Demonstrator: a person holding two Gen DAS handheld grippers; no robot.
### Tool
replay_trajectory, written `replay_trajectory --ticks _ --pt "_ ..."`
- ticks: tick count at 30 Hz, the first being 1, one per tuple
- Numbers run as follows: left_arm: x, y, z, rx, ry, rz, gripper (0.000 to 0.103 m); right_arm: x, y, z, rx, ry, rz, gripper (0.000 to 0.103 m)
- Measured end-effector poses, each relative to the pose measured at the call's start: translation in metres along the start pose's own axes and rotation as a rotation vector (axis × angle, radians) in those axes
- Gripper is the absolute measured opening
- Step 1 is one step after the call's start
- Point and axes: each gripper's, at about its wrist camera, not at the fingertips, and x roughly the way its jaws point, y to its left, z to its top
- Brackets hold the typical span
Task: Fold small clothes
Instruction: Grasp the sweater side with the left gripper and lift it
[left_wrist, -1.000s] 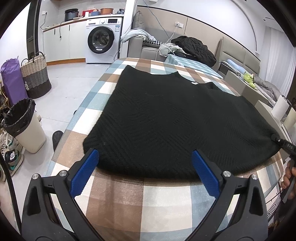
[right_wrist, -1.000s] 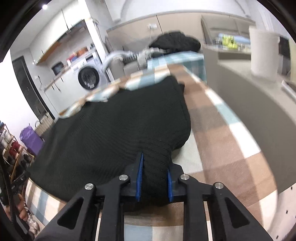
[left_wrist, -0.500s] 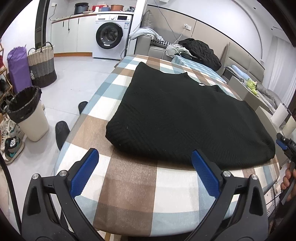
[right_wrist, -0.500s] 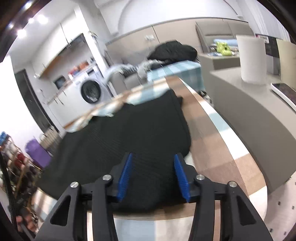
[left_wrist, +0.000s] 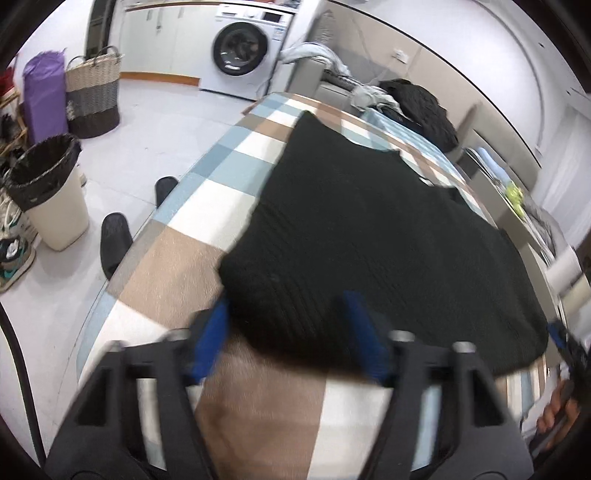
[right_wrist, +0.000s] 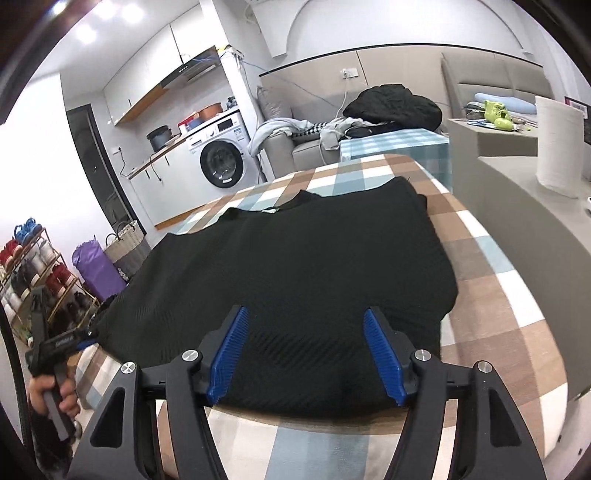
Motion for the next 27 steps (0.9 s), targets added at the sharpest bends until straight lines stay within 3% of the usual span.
replay_trajectory --ticks 2,5,9,15,18,20,22,25,26,27 --pt "0.005 0.002 0.005 -0.017 -0.005 -0.026 0.021 0.001 0.0 -0.002 -0.004 0.007 -0.002 0.067" --pt "0.0 -0.002 0.005 0.008 -0.049 -0.025 0.013 0.002 0.0 -0.004 -0.003 0.011 -0.002 0.067" --pt "-0.019 -0.005 -0.002 0.037 -0.091 -0.02 0.012 0.003 -0.001 -0.005 0.003 0.01 -0.005 0.067" --pt "-0.03 0.0 -0.013 0.045 -0.087 -0.009 0.013 0.004 -0.005 -0.004 0.01 0.02 0.001 0.067" --pt "-0.026 0.005 -0.012 0.0 -0.065 -0.028 0.023 0.007 -0.005 -0.005 0.015 0.036 0.008 0.067" --pt "-0.023 0.005 -0.013 0.0 -0.053 -0.026 0.035 0.007 -0.003 -0.007 0.01 0.036 0.008 0.067" --pt "-0.019 0.004 -0.014 -0.004 -0.049 -0.016 0.037 0.008 -0.001 -0.007 0.005 0.038 0.01 0.067" --pt "-0.008 0.002 -0.011 -0.012 -0.048 -0.009 0.035 0.01 -0.001 -0.008 0.004 0.047 0.013 0.067" --pt "-0.008 0.001 -0.011 -0.009 -0.058 -0.007 0.025 0.01 -0.001 -0.008 0.002 0.048 0.011 0.067" --pt "-0.007 -0.001 -0.009 0.001 -0.066 -0.005 0.021 0.011 -0.001 -0.009 0.001 0.05 0.008 0.067"
